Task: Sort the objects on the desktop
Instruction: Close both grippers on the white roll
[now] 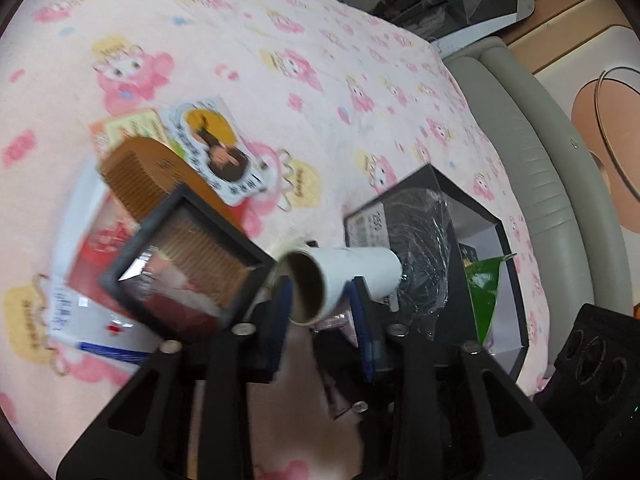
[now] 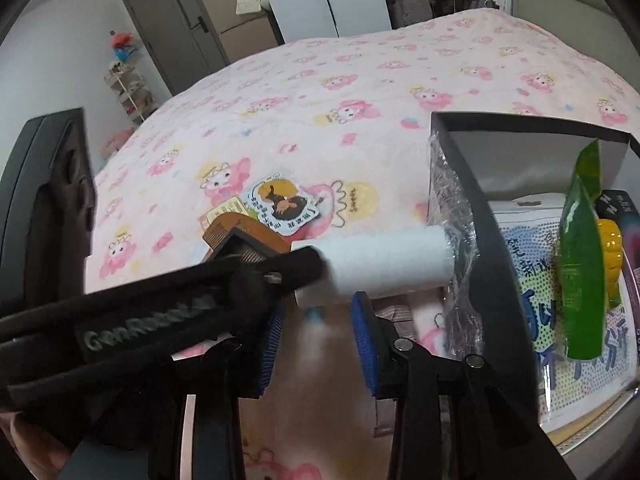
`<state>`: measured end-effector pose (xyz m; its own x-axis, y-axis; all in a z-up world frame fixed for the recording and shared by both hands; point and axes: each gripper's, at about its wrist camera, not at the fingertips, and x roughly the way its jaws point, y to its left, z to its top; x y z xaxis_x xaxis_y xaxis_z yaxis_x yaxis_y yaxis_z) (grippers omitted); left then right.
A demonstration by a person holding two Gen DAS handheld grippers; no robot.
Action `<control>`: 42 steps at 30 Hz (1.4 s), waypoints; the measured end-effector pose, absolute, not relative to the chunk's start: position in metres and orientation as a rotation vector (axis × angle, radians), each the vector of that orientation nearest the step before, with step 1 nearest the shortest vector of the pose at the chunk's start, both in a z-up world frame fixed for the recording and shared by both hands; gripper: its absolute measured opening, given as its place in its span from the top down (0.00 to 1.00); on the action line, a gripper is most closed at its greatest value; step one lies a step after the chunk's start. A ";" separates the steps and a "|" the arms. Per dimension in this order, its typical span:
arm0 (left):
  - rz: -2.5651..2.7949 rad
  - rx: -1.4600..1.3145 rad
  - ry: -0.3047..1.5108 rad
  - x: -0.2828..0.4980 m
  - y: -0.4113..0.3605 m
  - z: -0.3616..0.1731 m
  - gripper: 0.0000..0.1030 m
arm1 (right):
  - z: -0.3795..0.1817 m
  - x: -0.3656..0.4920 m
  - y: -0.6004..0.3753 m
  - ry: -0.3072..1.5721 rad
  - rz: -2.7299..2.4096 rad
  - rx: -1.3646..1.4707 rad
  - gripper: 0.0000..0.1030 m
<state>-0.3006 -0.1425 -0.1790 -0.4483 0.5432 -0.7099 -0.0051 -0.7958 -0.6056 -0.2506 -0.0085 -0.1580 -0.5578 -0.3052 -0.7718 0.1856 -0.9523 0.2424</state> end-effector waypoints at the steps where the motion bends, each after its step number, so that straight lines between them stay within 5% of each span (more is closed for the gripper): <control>1: 2.293 -1.405 -0.773 -0.301 -0.140 -0.180 0.83 | -0.159 -0.251 -0.010 -0.175 -2.541 1.307 0.69; 16: 2.416 -1.298 -0.858 -0.244 -0.175 -0.157 0.96 | -0.162 -0.223 -0.009 -0.100 -2.482 1.319 0.70; 42: 2.454 -1.344 -1.140 -0.157 -0.233 -0.208 0.92 | -0.195 -0.242 -0.029 -0.290 -2.129 1.397 0.62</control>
<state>-0.1573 -0.2334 -0.2084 -0.5984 0.4323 -0.6746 0.2368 -0.7089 -0.6644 -0.2421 -0.0291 -0.1948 -0.2910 -0.5676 -0.7702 0.3410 -0.8137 0.4708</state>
